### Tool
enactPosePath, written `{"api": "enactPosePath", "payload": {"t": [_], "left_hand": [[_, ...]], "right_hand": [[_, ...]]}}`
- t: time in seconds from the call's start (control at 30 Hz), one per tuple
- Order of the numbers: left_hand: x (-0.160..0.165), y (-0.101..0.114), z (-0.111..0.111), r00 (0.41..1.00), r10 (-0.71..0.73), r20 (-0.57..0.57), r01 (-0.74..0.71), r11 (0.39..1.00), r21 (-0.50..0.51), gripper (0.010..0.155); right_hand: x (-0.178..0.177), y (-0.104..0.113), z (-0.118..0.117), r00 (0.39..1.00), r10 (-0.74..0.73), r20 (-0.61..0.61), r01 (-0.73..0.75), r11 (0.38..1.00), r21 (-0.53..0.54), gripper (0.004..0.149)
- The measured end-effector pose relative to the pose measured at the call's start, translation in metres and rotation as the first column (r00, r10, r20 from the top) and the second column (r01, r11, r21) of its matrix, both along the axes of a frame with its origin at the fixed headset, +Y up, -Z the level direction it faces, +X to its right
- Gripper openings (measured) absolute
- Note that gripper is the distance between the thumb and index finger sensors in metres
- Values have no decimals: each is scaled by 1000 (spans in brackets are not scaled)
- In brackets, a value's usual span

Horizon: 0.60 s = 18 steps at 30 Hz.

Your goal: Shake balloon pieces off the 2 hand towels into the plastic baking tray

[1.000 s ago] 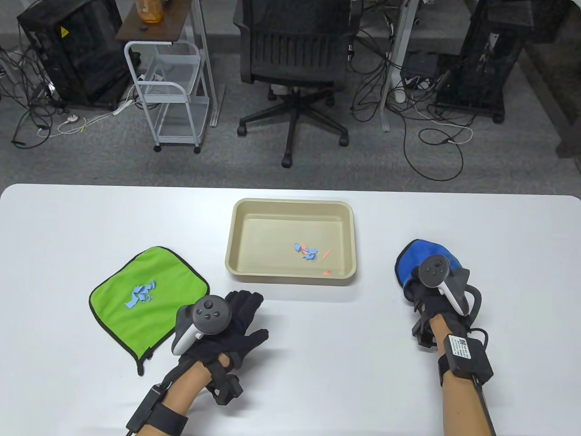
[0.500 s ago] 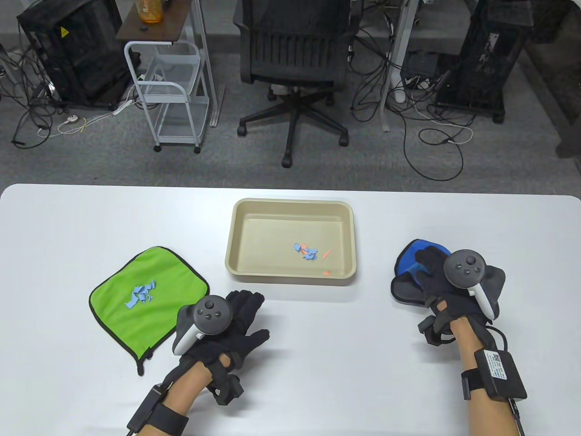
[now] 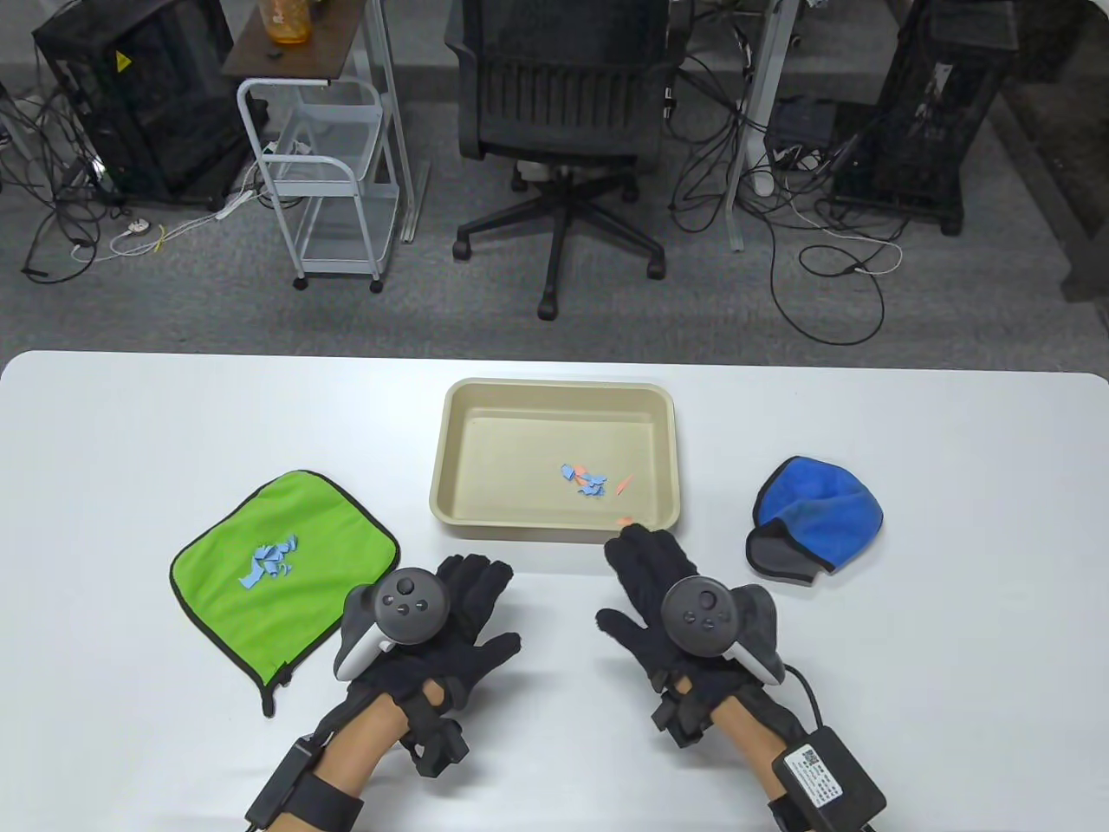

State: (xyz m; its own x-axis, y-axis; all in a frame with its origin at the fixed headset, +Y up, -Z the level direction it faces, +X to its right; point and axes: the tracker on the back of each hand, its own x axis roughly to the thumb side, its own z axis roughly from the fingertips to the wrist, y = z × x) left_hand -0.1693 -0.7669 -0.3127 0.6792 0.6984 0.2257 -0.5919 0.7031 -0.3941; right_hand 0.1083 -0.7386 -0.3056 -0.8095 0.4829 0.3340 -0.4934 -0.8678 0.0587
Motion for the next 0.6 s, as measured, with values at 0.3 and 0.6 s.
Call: {"api": "enactPosePath", "payload": {"t": [0.3, 0.6], "left_hand": [[6, -3, 1, 1000, -21, 20, 21, 1000, -4, 83], [4, 3, 4, 998, -34, 44, 34, 999, -11, 87]], "right_hand": [[-9, -21, -1, 1000, 12, -3, -12, 998, -67, 77], [-9, -14, 0, 1000, 9, -20, -10, 999, -40, 76]]}}
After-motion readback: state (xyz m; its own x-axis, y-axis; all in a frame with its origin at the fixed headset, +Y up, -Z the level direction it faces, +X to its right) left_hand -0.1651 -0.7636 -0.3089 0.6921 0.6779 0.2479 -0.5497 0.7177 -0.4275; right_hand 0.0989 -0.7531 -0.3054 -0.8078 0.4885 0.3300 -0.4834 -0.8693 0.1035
